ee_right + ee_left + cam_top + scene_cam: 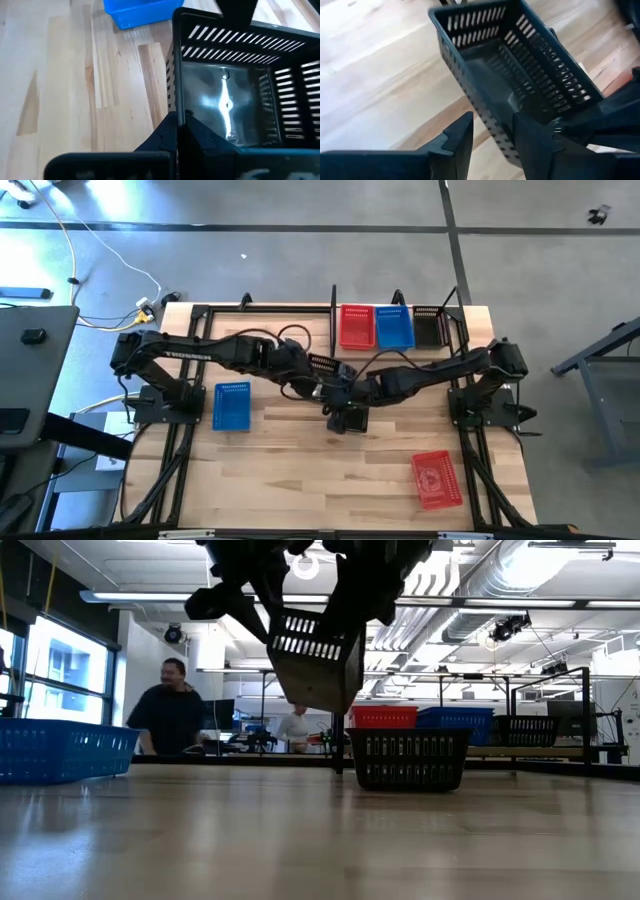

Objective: Stack baskets on shelf by color
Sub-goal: Stack the top black bin on the other black bin on the shelf

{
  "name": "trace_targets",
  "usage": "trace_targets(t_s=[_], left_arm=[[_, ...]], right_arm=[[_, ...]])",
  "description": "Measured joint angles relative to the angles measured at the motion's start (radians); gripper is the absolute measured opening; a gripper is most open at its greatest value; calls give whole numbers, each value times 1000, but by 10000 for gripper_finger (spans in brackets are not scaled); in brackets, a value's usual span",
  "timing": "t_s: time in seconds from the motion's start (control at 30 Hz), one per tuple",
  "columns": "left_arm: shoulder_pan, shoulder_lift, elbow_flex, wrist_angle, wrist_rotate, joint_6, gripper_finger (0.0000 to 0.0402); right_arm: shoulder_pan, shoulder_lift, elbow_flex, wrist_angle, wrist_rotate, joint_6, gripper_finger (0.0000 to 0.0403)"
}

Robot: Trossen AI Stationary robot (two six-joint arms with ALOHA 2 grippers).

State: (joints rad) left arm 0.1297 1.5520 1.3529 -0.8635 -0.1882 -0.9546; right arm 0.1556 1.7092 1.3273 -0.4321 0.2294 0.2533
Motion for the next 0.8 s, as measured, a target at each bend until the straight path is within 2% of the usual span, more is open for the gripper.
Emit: trace_targets(t_s=[0.47,0.8], left_arm=[[99,-28,0,-5,24,254,122],[162,-87,0,-7,30,395,122]], right_arm=[[77,-15,-1,-74,70,243,0],[94,-108,-1,-239,162,289,0]])
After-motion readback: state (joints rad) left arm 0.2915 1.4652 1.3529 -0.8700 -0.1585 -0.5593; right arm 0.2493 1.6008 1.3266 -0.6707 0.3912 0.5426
